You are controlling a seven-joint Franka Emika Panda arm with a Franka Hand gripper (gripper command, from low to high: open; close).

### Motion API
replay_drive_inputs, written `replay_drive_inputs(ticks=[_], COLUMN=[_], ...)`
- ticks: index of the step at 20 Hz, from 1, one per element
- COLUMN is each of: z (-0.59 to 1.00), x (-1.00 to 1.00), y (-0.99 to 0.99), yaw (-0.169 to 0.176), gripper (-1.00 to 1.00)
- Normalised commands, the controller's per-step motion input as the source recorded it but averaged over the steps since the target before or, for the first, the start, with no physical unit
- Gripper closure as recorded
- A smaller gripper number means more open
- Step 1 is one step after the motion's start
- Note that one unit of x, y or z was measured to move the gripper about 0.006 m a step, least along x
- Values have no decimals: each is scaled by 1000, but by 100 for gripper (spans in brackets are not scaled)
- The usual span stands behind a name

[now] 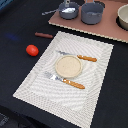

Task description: Place the fish, sausage, and tomato into the frying pan.

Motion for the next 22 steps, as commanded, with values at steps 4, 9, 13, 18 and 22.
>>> replay_drive_inputs(ticks=[4, 9, 13, 18, 22], z=[-79, -237, -168, -101, -50], x=[-30, -171, -265, -355, -221], y=[-875, -708, -471, -296, -561], yaw=[-14, -75, -165, -232, -135], gripper=[-100, -100, -100, -100, -100])
